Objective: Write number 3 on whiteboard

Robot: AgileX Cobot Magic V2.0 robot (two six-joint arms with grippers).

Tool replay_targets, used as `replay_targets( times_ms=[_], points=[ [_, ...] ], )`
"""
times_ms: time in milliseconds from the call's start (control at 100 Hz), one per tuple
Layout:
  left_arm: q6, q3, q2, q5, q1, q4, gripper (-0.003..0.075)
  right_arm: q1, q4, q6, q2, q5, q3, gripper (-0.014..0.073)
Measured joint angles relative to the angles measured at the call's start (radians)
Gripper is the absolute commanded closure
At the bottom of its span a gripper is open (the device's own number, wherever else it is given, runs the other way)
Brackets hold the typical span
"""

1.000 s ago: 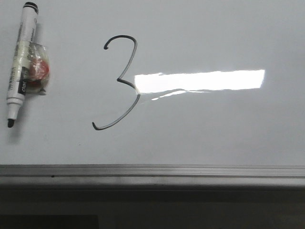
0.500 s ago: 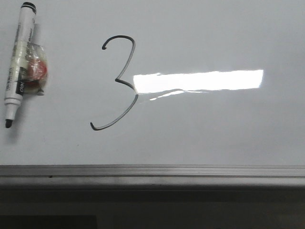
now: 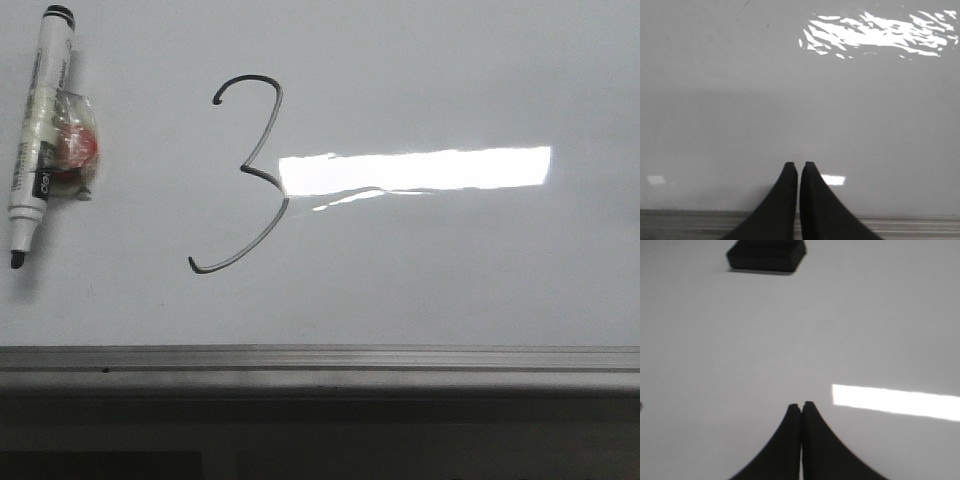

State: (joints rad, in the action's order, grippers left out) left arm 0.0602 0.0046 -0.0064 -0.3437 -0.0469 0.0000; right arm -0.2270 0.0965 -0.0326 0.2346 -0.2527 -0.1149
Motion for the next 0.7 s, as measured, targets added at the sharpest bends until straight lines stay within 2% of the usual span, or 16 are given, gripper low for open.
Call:
replay_targets(
  times_ms=[320, 490, 700],
  points=[
    [0.000, 0.000, 0.000, 0.000, 0.000, 0.000, 0.0741, 0.198, -0.027, -0.017, -0.167, 0.177, 0.102, 0.0658],
    [0.000, 0.000, 0.000, -0.002, 0.000, 0.000, 0.0741, 0.218, -0.027, -0.027, -0.240, 0.274, 0.127, 0.0658],
    [0.000, 0.000, 0.000, -0.002, 0.000, 0.000, 0.0741, 0.218, -0.021, -0.029, -0.245, 0.544, 0.127, 0.0658]
  ],
)
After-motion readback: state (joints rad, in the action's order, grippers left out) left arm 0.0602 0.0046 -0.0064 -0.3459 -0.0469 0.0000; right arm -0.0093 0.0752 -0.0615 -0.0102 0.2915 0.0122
